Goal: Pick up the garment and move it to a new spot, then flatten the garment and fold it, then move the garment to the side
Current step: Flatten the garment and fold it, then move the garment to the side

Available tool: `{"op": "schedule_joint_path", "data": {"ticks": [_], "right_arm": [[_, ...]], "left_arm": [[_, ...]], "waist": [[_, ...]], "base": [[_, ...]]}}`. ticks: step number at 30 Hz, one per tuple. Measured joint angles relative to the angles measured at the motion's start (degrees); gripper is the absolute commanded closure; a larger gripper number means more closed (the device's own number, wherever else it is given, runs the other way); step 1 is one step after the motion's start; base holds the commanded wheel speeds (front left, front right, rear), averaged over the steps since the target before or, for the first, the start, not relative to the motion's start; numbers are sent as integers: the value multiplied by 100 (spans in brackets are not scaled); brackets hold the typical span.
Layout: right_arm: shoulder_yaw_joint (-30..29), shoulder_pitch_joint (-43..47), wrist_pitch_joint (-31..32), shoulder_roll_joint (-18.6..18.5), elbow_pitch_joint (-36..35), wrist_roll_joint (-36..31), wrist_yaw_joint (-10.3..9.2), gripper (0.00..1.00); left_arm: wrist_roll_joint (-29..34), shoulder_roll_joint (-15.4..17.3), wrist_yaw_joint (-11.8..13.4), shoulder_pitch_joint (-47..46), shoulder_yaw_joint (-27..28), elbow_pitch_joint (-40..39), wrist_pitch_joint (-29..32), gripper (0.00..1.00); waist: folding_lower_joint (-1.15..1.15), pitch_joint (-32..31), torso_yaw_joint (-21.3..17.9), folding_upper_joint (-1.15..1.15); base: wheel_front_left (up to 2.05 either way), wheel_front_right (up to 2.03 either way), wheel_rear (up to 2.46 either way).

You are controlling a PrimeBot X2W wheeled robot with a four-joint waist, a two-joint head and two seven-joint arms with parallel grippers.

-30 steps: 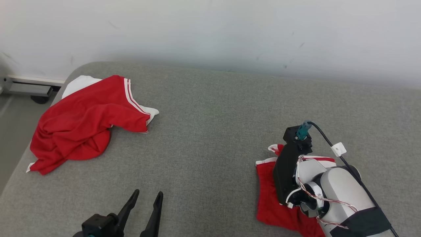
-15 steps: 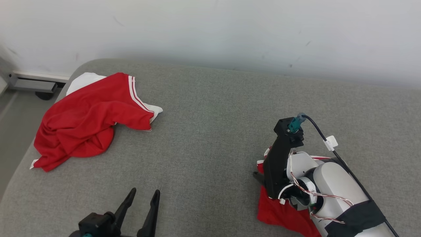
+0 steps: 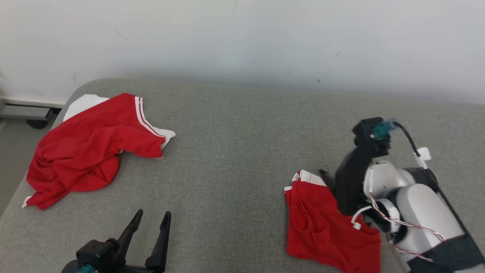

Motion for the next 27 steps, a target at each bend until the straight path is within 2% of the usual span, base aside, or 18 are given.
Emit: {"op": "schedule_joint_path", "data": {"ticks": [5, 12, 20, 27], "right_arm": [[-165, 470, -208, -296, -308, -110, -1, 0], [-622, 1383, -477, -461, -564, -160, -32, 0], [-1053, 1800, -673, -459, -544, -171, -49, 0], [-1260, 1791, -808, -244, -344, -40, -49, 0]], "left_arm": [[4, 104, 23, 2, 62, -48, 2, 0], [5, 93, 27, 20, -18, -179, 52, 0], [13, 83, 25, 29, -83, -230, 138, 0], [36, 62, 19, -18, -164, -278, 236, 0]], "waist": [[0, -95, -117, 0], [0, -147, -331, 0], [0, -80, -458, 0], [0, 31, -433, 0]], "base": [[0, 0, 0], [0, 0, 0], [0, 0, 0], [0, 0, 0]]}}
